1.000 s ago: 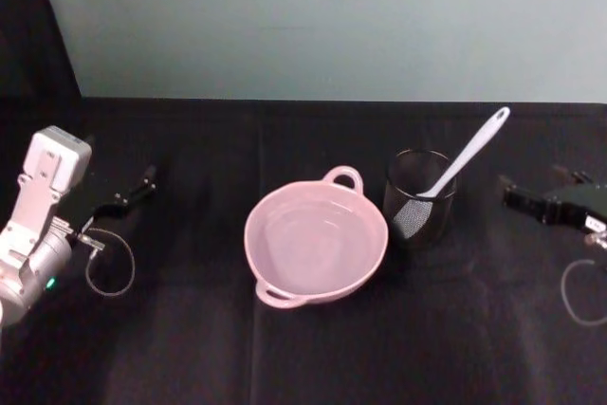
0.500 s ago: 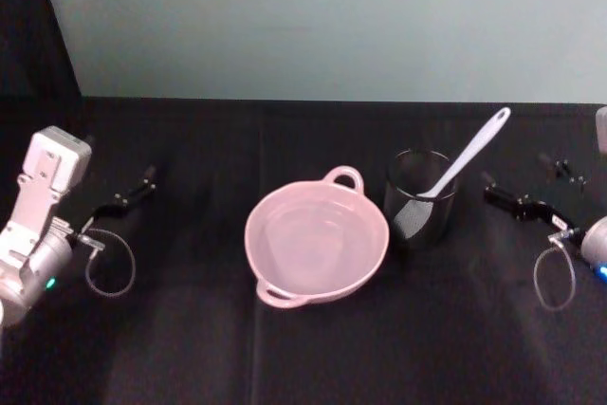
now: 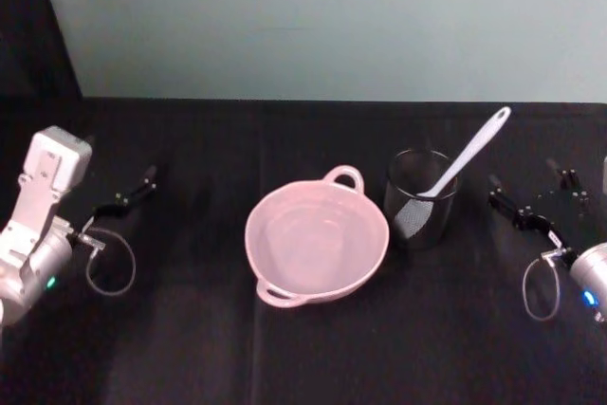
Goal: Use the one hand to pick up the spoon and stir the clear water in the bowl.
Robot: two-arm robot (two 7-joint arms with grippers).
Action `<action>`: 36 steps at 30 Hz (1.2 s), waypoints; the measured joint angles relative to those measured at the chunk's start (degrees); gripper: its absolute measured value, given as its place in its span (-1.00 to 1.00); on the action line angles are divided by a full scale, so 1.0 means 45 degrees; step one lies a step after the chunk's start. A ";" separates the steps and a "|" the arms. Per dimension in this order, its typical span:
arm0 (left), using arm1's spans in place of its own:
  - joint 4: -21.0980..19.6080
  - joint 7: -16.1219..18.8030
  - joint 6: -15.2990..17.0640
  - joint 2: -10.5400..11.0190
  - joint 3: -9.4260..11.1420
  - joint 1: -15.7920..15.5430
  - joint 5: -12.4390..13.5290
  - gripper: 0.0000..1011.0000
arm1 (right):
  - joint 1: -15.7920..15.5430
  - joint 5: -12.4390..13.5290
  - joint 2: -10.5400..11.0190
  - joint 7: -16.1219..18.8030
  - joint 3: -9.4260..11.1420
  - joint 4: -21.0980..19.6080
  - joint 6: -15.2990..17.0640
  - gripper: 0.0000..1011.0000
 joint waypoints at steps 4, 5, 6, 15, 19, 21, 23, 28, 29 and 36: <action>0.0000 -0.0001 -0.0001 0.0000 0.0001 0.0000 0.0000 1.00 | -0.0013 0.0015 -0.0022 0.0029 0.0018 0.0020 -0.0024 0.99; 0.0000 0.0000 0.0000 0.0000 0.0000 0.0000 0.0000 1.00 | -0.0013 0.0018 -0.0019 0.0030 0.0018 0.0017 -0.0024 0.99; 0.0000 0.0000 0.0000 0.0000 0.0001 0.0000 0.0000 1.00 | -0.0012 0.0020 -0.0016 0.0032 0.0018 0.0015 -0.0023 0.99; 0.0000 0.0000 0.0000 0.0000 0.0001 0.0001 0.0000 1.00 | -0.0016 0.0033 0.0014 0.0040 0.0011 -0.0015 -0.0013 0.99; 0.0000 0.0000 0.0000 0.0000 0.0001 0.0000 0.0000 1.00 | -0.0017 0.0037 0.0022 0.0044 0.0005 -0.0026 -0.0004 0.99; 0.0000 0.0000 0.0000 0.0000 0.0001 0.0000 0.0000 1.00 | -0.0017 0.0039 0.0024 0.0044 0.0002 -0.0030 -0.0002 0.99; 0.0000 0.0000 0.0000 0.0000 0.0001 0.0000 0.0000 1.00 | -0.0017 0.0043 0.0027 0.0045 0.0000 -0.0033 0.0000 0.99; 0.0000 -0.0001 0.0000 0.0000 0.0000 0.0000 0.0000 1.00 | -0.0017 0.0048 0.0032 0.0045 -0.0001 -0.0039 0.0004 0.99; 0.0000 0.0000 0.0000 0.0000 0.0001 0.0000 0.0000 1.00 | -0.0017 0.0050 0.0032 0.0045 -0.0001 -0.0040 0.0005 0.99; 0.0000 0.0000 0.0000 0.0000 0.0000 0.0001 0.0000 1.00 | -0.0016 0.0054 0.0040 0.0046 -0.0001 -0.0046 0.0013 0.99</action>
